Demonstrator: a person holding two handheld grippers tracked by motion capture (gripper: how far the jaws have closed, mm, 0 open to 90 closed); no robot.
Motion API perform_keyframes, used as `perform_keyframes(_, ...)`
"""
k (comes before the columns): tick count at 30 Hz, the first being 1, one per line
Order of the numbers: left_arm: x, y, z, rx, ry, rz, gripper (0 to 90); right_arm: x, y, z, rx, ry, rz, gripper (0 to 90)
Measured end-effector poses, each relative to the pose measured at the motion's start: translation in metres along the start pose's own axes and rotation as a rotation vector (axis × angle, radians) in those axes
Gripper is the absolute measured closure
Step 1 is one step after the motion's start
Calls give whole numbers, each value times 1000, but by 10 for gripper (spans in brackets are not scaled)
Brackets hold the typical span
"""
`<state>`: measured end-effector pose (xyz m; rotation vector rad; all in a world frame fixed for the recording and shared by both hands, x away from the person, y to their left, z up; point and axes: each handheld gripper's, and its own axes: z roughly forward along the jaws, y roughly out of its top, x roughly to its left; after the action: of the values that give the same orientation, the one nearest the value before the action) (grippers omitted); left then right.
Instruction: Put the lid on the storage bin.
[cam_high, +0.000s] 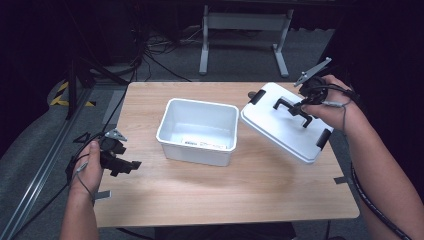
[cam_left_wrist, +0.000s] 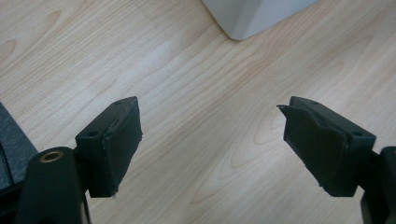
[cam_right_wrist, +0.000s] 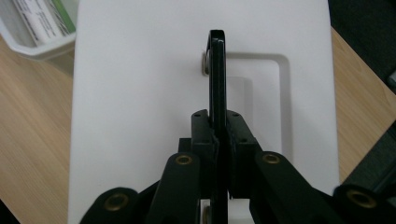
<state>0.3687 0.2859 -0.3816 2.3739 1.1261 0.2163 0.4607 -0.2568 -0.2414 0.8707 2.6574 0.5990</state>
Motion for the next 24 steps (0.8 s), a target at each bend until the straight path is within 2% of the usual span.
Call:
perform_keyframes(3,-1,-2,-3,-1,8,8,196,5,11,-1,-7,6,-27,849)
perform_keyframes(4,-2,-4,-3,-3,9,-8,197,7,15,0,-11,9,-35,849)
perform_keyframes(5,-2,-5,-4,-2,11,-6,197,9,18,0,-9,10,-39,849)
perform_keyframes(6,-1,-6,-5,-3,16,8,197,11,22,0,-10,9,-54,849)
perform_keyframes(9,-2,-9,-8,-12,19,-20,197,19,35,1,-16,0,-92,849)
perform_keyframes(24,-2,-26,-19,-16,42,-51,198,52,89,14,-40,51,-212,849)
